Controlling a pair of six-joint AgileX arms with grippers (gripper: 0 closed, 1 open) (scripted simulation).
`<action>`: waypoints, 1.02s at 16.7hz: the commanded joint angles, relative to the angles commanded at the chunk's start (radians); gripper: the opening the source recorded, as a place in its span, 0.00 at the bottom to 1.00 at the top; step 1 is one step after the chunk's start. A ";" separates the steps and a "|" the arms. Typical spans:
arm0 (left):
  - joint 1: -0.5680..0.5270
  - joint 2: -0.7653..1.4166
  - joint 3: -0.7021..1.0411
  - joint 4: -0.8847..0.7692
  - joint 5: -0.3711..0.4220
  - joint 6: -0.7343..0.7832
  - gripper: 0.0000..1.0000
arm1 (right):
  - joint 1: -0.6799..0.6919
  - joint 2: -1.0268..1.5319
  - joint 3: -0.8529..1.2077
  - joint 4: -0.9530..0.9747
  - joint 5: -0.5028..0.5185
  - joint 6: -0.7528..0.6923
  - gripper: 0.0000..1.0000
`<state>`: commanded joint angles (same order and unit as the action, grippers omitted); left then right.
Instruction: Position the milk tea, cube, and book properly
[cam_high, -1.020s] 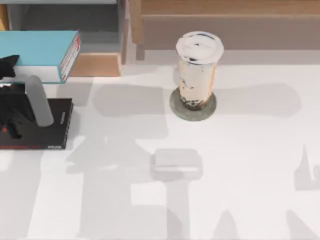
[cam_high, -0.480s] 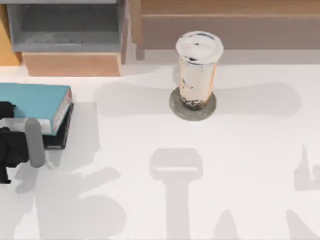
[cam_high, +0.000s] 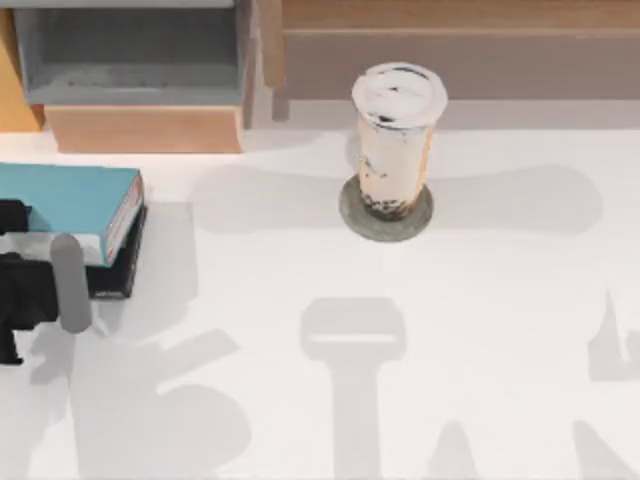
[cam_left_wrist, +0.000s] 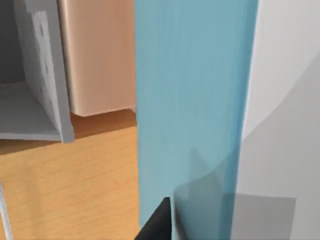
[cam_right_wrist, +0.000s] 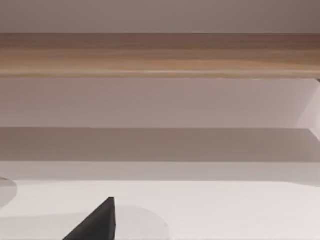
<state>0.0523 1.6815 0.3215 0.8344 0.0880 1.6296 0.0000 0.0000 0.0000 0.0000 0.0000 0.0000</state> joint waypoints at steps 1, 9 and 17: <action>0.000 0.000 0.000 0.000 0.000 0.000 0.00 | 0.000 0.000 0.000 0.000 0.000 0.000 1.00; 0.000 0.000 0.000 0.000 0.000 0.000 0.53 | 0.000 0.000 0.000 0.000 0.000 0.000 1.00; 0.000 0.000 0.000 0.000 0.000 0.000 1.00 | 0.000 0.000 0.000 0.000 0.000 0.000 1.00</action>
<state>0.0523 1.6815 0.3215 0.8344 0.0880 1.6296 0.0000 0.0000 0.0000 0.0000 0.0000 0.0000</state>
